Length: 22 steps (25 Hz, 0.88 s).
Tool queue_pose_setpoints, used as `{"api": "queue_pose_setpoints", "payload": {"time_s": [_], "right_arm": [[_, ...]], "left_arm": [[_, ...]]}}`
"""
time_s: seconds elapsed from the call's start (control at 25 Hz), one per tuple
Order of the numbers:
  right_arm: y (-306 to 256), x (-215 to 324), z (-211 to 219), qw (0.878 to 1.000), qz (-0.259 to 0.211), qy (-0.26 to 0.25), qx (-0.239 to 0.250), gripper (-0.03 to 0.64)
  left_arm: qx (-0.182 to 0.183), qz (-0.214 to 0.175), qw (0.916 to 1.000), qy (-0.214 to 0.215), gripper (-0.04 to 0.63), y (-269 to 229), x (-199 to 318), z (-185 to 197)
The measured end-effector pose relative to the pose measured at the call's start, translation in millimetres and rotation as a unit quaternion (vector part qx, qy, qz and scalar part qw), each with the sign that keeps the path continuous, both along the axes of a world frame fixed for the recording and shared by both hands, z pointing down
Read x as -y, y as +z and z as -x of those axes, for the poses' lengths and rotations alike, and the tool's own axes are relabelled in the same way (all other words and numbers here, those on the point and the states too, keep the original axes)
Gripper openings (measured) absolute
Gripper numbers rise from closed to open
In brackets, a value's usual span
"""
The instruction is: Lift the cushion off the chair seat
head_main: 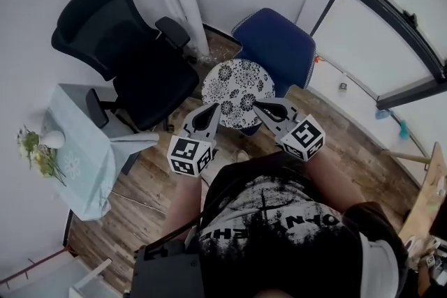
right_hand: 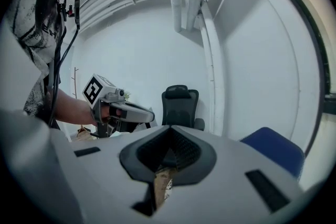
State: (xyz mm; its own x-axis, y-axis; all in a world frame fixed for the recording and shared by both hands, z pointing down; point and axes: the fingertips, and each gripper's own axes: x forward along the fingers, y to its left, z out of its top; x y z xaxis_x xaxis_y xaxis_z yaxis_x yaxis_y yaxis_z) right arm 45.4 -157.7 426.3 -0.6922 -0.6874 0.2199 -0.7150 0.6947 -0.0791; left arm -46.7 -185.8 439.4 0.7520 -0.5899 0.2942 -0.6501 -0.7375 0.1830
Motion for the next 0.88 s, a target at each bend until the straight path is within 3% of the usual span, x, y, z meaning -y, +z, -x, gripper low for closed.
{"api": "queue_pose_setpoints", "payload": {"time_s": [0.48, 0.88], "right_arm": [[4.2, 29.0, -2.7, 0.999, 0.016, 0.028, 0.02, 0.017], [16.3, 66.6, 1.4, 0.999, 0.029, -0.016, 0.014, 0.017]], "left_arm": [[0.005, 0.013, 0.9999, 0.0, 0.014, 19.7, 23.0, 12.6], [0.012, 0.034, 0.9984, -0.044, 0.014, 39.2, 42.6, 20.5]]}}
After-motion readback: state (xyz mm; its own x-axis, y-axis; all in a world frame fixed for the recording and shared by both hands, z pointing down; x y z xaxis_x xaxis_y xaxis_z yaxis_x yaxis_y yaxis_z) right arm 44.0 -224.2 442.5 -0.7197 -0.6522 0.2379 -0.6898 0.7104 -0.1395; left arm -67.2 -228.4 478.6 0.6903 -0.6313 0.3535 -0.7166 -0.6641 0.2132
